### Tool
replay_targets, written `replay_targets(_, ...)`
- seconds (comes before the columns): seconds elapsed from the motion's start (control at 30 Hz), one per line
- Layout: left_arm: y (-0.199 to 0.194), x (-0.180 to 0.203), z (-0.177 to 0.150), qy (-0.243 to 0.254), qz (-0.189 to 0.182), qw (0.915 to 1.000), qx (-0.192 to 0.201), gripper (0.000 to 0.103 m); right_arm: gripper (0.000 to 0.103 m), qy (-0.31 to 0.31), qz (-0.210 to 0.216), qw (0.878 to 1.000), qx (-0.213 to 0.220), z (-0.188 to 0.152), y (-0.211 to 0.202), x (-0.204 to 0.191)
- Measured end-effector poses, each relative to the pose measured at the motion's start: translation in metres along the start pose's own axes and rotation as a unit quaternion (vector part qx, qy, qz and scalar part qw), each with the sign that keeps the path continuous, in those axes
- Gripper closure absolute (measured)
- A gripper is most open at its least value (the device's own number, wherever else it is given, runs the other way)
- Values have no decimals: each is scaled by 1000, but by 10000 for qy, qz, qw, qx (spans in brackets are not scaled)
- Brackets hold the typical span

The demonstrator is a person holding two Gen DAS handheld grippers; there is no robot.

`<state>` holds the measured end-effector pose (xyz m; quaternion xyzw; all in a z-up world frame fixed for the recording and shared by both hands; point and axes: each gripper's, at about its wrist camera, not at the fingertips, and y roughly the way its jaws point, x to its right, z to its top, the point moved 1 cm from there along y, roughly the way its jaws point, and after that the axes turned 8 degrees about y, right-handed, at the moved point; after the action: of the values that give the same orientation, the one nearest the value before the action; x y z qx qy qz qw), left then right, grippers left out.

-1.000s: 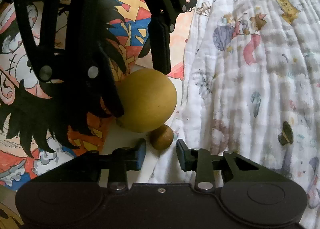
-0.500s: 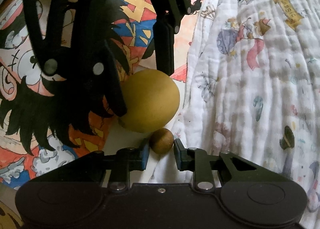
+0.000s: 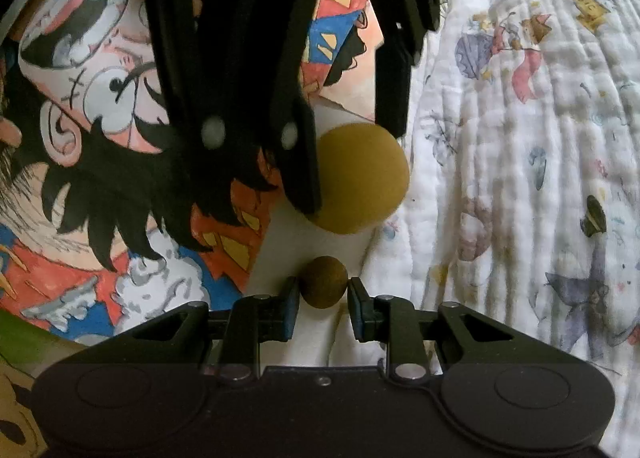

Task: Organize fruits
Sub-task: 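Close the right tool on the small brown fruit while the left tool holds the lemon, then carry the lemon with the left tool while the right tool carries the small fruit to the tray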

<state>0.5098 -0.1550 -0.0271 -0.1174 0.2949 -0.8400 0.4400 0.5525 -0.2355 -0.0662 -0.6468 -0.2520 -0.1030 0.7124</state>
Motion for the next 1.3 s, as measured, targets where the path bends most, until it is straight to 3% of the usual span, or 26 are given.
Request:
replay_targets(0.2,18,-1,7,-136,-209,9995,-178,35,76,33,33,10000,-78,1,6,-1)
replay_targets(0.67,20,-7,-1,-480,-147,9986,-173,38,76,113,-55,9999,-62,7,-3,-2)
replay_targets(0.97,-5,-14,-1,-543,23,9985,-105,38,76,224,-379,9990,108,19,-19,-10)
replay_targets(1.3,-51,-20,5,-855,295,9957,179,38,76,625,-993,9921,450,26,-73,-23)
